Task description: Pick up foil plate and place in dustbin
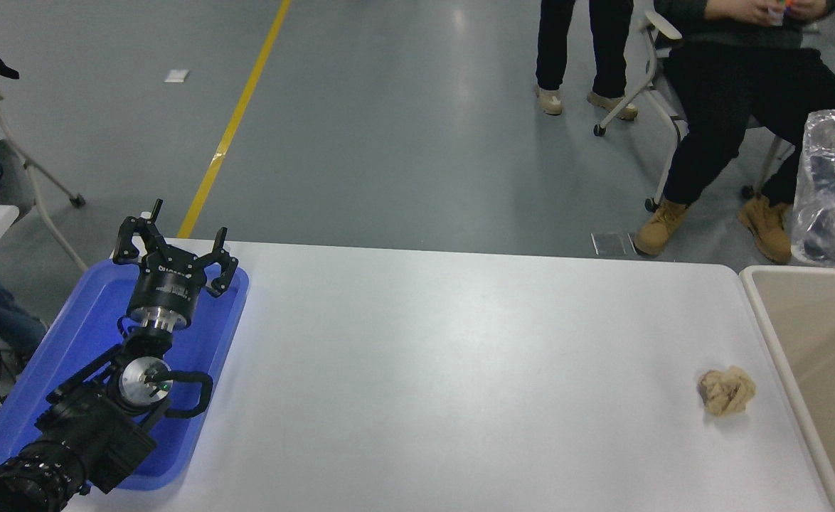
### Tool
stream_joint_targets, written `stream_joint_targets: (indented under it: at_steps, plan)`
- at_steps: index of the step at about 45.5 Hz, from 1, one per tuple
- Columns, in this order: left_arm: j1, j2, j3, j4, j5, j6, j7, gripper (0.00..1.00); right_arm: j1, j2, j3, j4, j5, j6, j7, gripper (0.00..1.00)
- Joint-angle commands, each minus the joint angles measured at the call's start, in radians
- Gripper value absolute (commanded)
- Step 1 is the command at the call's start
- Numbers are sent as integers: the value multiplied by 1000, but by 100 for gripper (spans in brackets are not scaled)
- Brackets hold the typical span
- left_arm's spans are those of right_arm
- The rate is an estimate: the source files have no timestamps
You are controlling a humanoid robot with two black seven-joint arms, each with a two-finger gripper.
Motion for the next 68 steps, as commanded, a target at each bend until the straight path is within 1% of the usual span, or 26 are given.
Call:
stream_joint_targets:
  at_steps: [1, 4, 16, 26, 42, 68]
  plan:
    - [0, 0, 0, 0, 1, 0, 0, 100, -236, -26, 81, -125, 87, -90, -3, 0]
    - [0, 0, 0, 0, 1, 1, 0, 100, -289, -25, 91, -151, 126, -116, -3, 0]
    - [0, -2, 0, 0, 1, 0, 0, 100, -436, -11, 152, -159, 204, -214, -4, 0]
    - [0, 0, 0, 0, 1, 0, 0, 100, -536, 24, 245, -165, 210, -275, -6, 0]
    - [0, 0, 0, 0, 1, 0, 0, 100, -623, 79, 330, -166, 212, -312, -4, 0]
    - [0, 0, 0, 0, 1, 1, 0, 100, -632, 84, 344, -166, 212, -317, -4, 0]
